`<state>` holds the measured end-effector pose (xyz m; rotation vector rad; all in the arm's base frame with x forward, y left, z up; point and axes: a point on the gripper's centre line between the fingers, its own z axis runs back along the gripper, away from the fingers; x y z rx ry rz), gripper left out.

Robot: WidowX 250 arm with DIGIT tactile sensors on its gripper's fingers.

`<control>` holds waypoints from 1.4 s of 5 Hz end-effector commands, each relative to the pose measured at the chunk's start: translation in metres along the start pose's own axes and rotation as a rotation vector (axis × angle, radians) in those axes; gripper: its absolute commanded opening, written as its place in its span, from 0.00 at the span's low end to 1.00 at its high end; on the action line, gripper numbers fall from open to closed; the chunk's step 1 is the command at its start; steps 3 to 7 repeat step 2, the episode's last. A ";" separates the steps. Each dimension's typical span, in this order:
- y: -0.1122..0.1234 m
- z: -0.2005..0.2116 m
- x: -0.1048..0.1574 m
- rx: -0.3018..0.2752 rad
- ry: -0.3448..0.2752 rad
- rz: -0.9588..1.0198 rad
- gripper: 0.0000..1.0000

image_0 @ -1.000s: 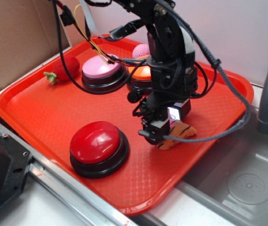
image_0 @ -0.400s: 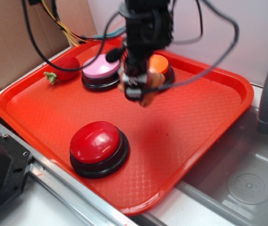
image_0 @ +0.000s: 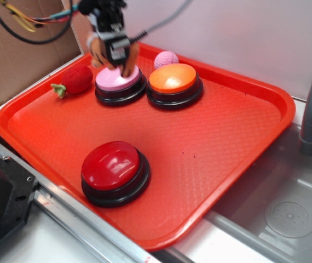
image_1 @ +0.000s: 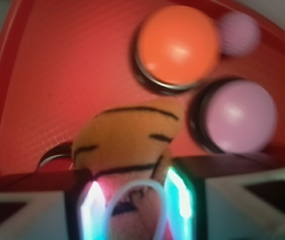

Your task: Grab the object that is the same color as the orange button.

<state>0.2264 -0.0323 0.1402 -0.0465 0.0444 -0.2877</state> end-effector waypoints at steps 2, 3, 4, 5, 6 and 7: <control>0.001 0.029 -0.038 -0.007 -0.104 0.510 0.00; 0.001 0.029 -0.038 -0.007 -0.104 0.510 0.00; 0.001 0.029 -0.038 -0.007 -0.104 0.510 0.00; 0.001 0.029 -0.038 -0.007 -0.104 0.510 0.00; 0.001 0.029 -0.038 -0.007 -0.104 0.510 0.00; 0.001 0.029 -0.038 -0.007 -0.104 0.510 0.00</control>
